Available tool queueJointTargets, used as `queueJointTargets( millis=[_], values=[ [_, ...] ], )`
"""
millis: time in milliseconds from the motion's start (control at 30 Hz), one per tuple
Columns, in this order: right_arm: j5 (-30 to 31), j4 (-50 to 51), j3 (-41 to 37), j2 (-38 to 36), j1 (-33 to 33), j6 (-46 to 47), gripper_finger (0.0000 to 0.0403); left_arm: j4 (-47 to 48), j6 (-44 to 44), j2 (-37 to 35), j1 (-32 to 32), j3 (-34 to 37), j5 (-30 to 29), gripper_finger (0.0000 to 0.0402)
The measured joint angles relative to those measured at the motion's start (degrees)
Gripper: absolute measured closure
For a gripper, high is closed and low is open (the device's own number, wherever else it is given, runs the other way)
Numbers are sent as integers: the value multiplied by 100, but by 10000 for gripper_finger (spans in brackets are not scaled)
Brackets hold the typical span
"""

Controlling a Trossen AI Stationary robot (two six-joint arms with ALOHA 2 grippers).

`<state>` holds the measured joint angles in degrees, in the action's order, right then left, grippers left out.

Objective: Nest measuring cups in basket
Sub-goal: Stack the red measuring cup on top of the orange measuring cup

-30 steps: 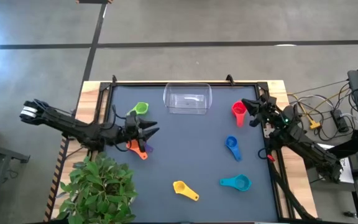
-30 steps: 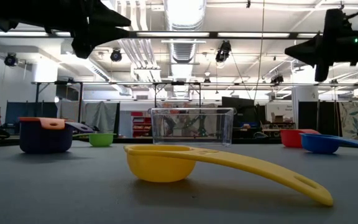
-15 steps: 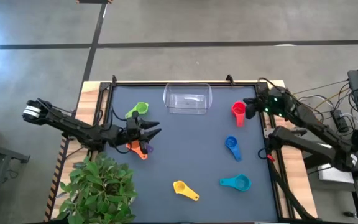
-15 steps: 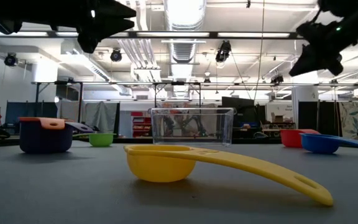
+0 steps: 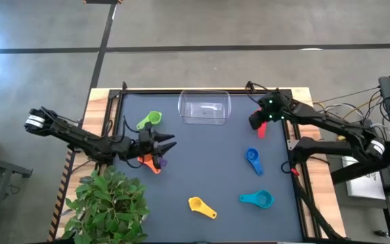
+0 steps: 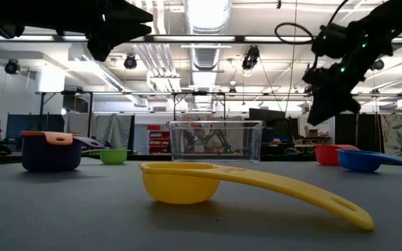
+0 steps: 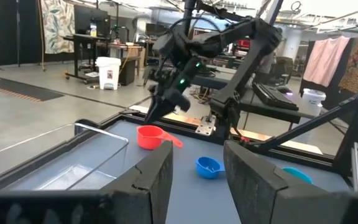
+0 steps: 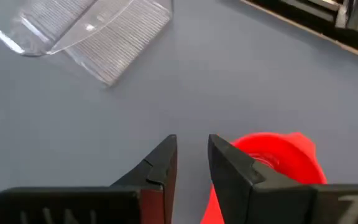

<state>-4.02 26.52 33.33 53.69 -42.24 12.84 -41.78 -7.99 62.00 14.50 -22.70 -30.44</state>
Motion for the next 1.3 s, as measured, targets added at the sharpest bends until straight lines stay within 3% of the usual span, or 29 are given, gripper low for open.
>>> queueJointTargets(
  millis=[267,467,633,800,1000,1300],
  values=[
    [23,22,-19,584,0,-217,293,61,2,-4,20,0,3,277],
    [580,22,-19,793,0,-69,271,87,2,-4,20,0,3,277],
    [584,28,-19,933,0,4,268,129,2,-4,20,0,3,277],
    [535,144,-19,1170,0,6,304,127,2,-4,20,0,3,277],
    [544,160,-19,1286,2,-154,383,131,2,-4,20,0,3,277],
    [271,195,199,479,331,12,393,153,2,-4,20,0,1,277]
  ],
)
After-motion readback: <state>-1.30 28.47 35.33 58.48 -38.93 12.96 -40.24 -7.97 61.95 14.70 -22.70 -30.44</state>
